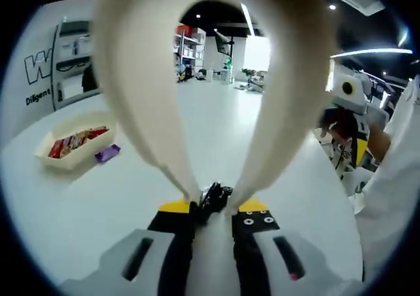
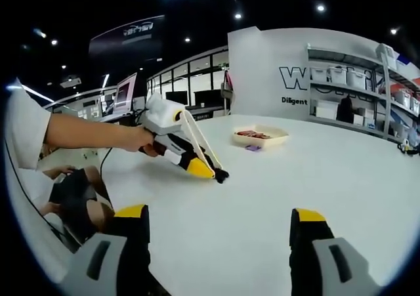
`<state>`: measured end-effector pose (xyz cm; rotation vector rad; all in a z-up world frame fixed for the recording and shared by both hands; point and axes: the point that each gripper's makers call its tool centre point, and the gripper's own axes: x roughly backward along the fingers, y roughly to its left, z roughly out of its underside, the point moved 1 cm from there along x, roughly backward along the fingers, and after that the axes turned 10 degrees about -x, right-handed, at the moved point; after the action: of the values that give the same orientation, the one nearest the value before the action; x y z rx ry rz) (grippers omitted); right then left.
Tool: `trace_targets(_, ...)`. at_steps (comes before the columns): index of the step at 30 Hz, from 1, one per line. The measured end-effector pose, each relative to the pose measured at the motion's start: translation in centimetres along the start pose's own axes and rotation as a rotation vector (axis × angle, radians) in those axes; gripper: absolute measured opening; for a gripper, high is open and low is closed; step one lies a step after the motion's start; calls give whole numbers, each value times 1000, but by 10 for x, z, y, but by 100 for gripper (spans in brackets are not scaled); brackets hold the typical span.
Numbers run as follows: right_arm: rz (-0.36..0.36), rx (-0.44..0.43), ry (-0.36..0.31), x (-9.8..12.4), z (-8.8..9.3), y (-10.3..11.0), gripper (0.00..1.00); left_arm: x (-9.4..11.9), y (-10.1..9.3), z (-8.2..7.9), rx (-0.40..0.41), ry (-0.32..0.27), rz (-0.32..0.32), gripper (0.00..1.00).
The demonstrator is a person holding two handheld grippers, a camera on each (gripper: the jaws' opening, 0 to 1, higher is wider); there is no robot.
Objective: Place the target food into the container with the food tongs after gripping and lifting it, then release it inside without dropping or visibly crushing the food.
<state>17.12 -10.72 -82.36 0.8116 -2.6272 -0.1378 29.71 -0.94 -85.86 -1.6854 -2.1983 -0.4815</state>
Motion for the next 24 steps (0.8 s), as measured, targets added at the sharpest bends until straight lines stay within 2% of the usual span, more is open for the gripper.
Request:
trace_targets(2, 1, -1, -1, 1, 0, 0, 86, 1, 0, 1, 34, -3, 2, 16)
trace_targets(4, 4, -2, -2, 1, -1, -2, 86, 1, 1, 0, 15, -8, -2, 16)
trace_targets(11, -11, 9, -1, -5, -3, 2, 87, 0, -1, 1, 37, -23, -14, 22)
trace_targets(16, -91, 24, -7, -32, -19, 9, 82, 0, 1, 1, 34, -41, -33, 25)
trace_targets(19, -162, -40, -30, -47, -30, 22, 81, 0, 1, 0, 42, -48, -43, 27)
trace_targets(22, -168, -39, -26, -54, -29, 27, 81, 2, 0, -2, 3, -79, -58, 27)
trace_targets(24, -175, -42, -22, -55, -25, 31, 81, 3, -1, 0, 9, -87, -59, 26)
